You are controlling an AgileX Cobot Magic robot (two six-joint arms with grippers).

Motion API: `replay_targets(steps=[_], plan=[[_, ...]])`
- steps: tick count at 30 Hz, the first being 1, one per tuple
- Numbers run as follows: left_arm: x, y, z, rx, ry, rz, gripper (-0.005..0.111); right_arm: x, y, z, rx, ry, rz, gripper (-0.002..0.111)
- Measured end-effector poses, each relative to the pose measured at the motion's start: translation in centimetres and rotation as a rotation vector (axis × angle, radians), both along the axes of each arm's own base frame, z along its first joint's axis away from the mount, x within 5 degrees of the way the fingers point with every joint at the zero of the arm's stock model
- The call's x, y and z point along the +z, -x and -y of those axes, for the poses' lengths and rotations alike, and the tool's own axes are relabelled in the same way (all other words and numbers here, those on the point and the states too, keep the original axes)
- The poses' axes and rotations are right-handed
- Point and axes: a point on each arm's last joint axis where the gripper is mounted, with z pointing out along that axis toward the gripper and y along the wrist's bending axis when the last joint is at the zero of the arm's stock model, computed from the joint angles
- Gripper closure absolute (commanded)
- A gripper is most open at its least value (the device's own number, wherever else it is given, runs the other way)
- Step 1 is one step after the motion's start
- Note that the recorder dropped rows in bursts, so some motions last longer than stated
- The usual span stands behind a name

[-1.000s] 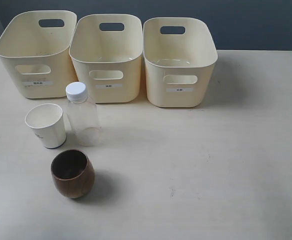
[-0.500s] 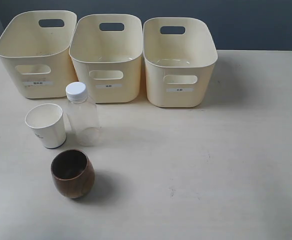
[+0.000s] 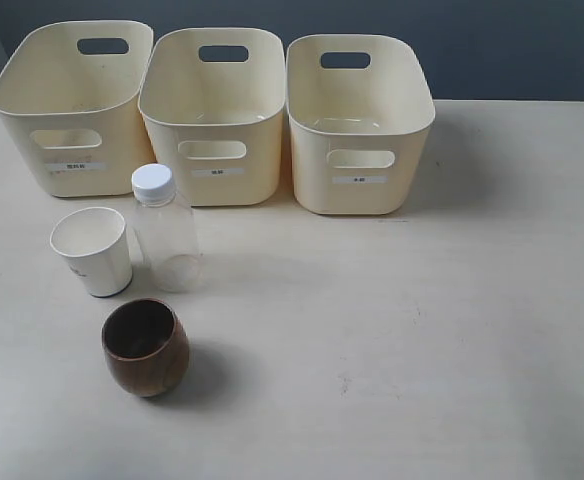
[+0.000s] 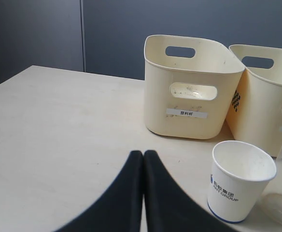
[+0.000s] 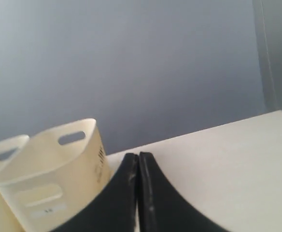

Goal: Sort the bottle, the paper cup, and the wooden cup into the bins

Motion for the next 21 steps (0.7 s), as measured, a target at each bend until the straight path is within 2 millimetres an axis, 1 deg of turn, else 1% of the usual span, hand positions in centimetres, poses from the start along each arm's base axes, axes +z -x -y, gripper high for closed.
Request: replay_targets(steps=[3,6,10,21], plan=[[0.00,0.00,0.00,0.000,0.000,0.000,0.107,0.14,0.01,-0.01,0.007,-0.135,0.020,0.108],[0.00,0.00,0.00,0.000,0.000,0.000,0.107,0.14,0.01,-0.03,0.012,-0.194,0.022,0.108],[0.00,0.00,0.00,0.000,0.000,0.000,0.107,0.14,0.01,-0.03,0.013,-0.215,0.023,0.108],[0.00,0.00,0.00,0.000,0.000,0.000,0.107,0.30,0.02,0.03,0.007,-0.199,0.040,0.108]])
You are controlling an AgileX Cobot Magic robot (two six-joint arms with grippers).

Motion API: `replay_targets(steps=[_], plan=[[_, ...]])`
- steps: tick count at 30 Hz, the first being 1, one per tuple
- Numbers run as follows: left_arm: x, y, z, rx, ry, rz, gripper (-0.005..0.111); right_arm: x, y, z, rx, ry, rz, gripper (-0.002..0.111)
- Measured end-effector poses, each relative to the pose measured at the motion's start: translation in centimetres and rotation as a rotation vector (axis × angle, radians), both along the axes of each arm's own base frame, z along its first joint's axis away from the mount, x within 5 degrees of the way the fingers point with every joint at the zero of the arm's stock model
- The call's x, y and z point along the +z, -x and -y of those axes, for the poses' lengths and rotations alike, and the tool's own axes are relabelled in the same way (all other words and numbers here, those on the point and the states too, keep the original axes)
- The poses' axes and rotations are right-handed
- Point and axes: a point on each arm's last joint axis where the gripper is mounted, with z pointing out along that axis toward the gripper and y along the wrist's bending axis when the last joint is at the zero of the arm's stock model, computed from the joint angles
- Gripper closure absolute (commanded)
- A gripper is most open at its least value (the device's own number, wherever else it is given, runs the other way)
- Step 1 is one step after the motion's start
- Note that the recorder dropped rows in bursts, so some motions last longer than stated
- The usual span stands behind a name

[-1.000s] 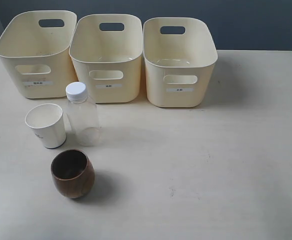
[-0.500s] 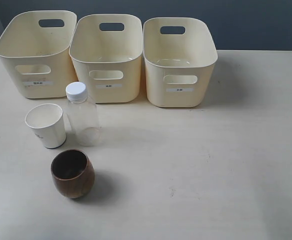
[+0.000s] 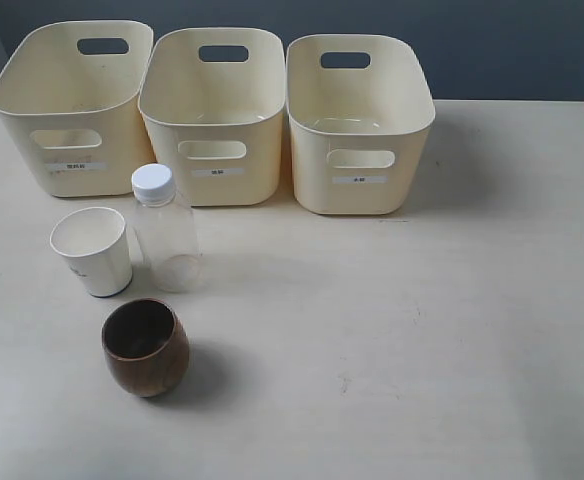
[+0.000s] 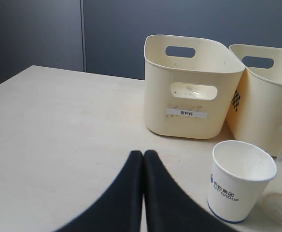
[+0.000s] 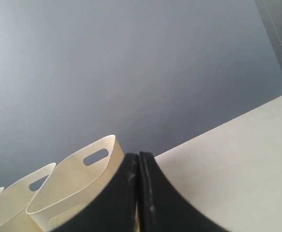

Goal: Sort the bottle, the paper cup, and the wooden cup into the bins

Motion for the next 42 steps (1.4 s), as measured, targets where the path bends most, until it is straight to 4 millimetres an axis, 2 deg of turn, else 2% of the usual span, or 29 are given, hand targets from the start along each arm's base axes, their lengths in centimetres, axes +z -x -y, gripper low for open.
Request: replay_targets(steps=[3,9,16,21,28,36,42], plan=[[0.0,0.0,0.0,0.000,0.000,0.000,0.107,1.2,0.2,0.0,-0.001,0.020,0.033,0.108],[0.0,0.0,0.0,0.000,0.000,0.000,0.107,6.1,1.3,-0.1,-0.003,0.064,0.154,0.108],[0.0,0.0,0.0,0.000,0.000,0.000,0.107,9.6,0.0,-0.4,0.031,0.164,0.069,0.108],[0.0,0.0,0.0,0.000,0.000,0.000,0.107,11.5,-2.3,-1.3,0.149,0.286,-0.038,0.108],[0.0,0.0,0.0,0.000,0.000,0.000,0.107,13.3,-5.8,-3.6,0.369,0.505,-0.142,0.108],[0.0,0.0,0.0,0.000,0.000,0.000,0.107,13.6,-10.5,-7.6,0.585,0.620,-0.223,0.108],[0.0,0.0,0.0,0.000,0.000,0.000,0.107,13.0,-13.6,-11.6,0.688,0.703,-0.211,0.108]])
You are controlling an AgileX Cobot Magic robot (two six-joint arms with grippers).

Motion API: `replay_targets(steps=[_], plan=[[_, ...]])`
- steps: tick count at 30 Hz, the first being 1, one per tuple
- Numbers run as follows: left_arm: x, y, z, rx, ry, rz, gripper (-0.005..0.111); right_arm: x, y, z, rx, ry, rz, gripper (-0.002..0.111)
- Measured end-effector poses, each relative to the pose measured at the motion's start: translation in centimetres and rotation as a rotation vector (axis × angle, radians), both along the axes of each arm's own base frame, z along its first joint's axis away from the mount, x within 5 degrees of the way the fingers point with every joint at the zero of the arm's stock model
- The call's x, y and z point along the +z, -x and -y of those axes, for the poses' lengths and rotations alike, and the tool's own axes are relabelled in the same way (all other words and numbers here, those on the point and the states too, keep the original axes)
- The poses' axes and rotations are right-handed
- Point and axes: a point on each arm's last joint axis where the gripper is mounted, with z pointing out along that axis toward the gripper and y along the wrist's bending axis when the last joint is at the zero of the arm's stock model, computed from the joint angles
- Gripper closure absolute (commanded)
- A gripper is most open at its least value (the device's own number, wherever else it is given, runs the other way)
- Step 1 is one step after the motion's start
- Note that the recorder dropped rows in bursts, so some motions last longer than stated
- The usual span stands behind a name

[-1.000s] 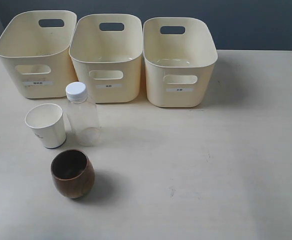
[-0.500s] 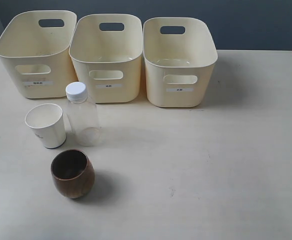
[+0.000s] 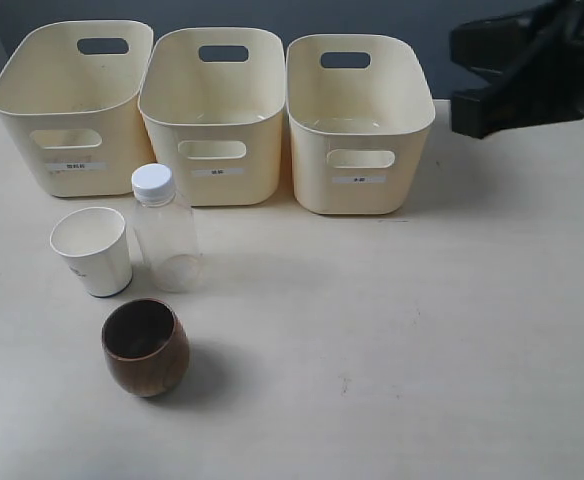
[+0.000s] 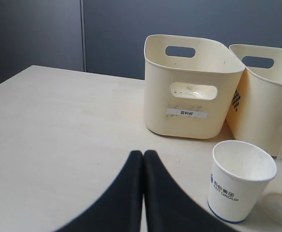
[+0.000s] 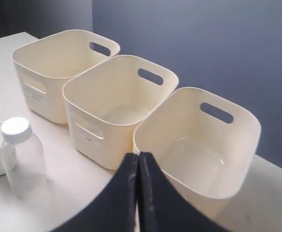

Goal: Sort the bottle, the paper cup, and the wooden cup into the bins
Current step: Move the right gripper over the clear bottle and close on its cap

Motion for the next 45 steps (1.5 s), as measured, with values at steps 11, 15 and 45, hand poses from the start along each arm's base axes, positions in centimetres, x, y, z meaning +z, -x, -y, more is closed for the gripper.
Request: replay_targets(steps=[11,15,45], plan=[[0.0,0.0,0.0,0.000,0.000,0.000,0.107,-3.1,-6.0,-10.2,0.162,0.089,-0.030,0.105],[0.0,0.0,0.0,0.000,0.000,0.000,0.107,-5.2,-8.2,-14.1,0.205,0.120,-0.069,0.075],[0.0,0.0,0.0,0.000,0.000,0.000,0.107,-11.2,-9.6,-22.3,0.331,0.152,-0.262,0.037]])
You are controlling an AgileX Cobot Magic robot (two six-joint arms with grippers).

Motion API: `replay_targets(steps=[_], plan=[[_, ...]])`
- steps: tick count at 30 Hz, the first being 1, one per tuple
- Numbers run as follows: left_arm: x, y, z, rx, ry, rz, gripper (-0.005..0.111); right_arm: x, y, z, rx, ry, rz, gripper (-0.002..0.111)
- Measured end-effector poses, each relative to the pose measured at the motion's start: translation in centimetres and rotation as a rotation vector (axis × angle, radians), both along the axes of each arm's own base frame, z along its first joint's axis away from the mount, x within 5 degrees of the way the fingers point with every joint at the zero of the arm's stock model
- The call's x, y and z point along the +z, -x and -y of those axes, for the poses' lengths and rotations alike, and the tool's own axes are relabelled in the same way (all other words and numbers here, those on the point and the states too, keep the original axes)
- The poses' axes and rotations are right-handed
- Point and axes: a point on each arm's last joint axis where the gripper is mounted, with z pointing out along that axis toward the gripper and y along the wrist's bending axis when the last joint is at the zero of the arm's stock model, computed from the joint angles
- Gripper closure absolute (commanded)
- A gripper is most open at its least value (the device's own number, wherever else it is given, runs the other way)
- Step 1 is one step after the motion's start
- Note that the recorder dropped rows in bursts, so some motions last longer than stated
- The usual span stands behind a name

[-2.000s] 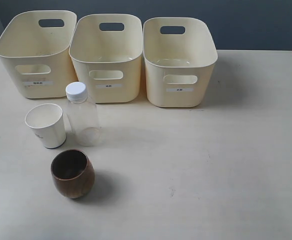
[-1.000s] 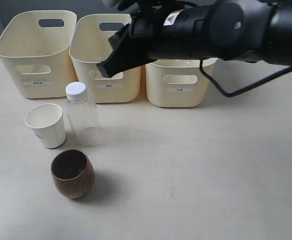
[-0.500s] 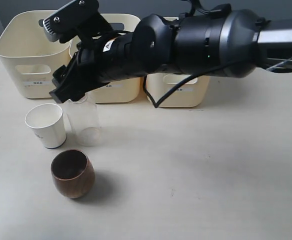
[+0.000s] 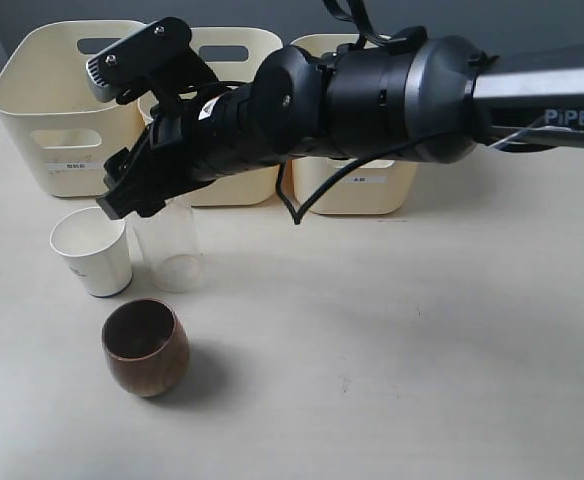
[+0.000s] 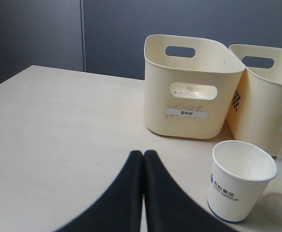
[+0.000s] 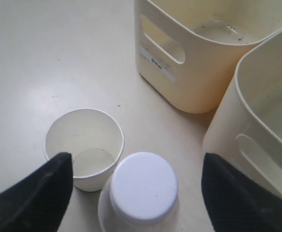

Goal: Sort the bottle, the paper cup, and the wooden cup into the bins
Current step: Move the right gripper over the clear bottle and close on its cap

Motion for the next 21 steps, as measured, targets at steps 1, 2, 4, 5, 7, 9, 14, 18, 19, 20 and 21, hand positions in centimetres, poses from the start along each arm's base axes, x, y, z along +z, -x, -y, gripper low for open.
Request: replay_targets(steps=[1,2,4,5,7,9,14,18,19,20,21], plan=[[0.0,0.0,0.0,0.000,0.000,0.000,0.107,0.0,0.0,0.0,-0.001,-0.001,-0.001,0.037],[0.0,0.0,0.0,0.000,0.000,0.000,0.107,0.0,0.0,0.0,-0.001,-0.001,-0.001,0.037],[0.0,0.0,0.0,0.000,0.000,0.000,0.107,0.0,0.0,0.0,-0.004,-0.004,0.003,0.037],[0.0,0.0,0.0,0.000,0.000,0.000,0.107,0.1,-0.2,0.0,-0.012,-0.012,0.016,0.037],[0.0,0.0,0.0,0.000,0.000,0.000,0.107,0.2,-0.3,0.0,-0.020,-0.020,0.026,0.037],[0.0,0.0,0.0,0.000,0.000,0.000,0.107,0.0,-0.3,-0.1,-0.021,-0.017,0.020,0.037],[0.0,0.0,0.0,0.000,0.000,0.000,0.107,-1.3,-0.6,-0.3,-0.030,-0.002,0.014,0.037],[0.0,0.0,0.0,0.000,0.000,0.000,0.107,-2.1,-0.8,-0.4,-0.032,0.010,0.005,0.037],[0.0,0.0,0.0,0.000,0.000,0.000,0.107,-2.2,-0.8,-0.4,-0.032,0.012,0.003,0.038],[0.0,0.0,0.0,0.000,0.000,0.000,0.107,-2.3,-0.8,-0.5,-0.033,0.012,0.004,0.037],[0.0,0.0,0.0,0.000,0.000,0.000,0.107,-2.4,-0.9,-0.5,-0.035,0.012,0.006,0.038]])
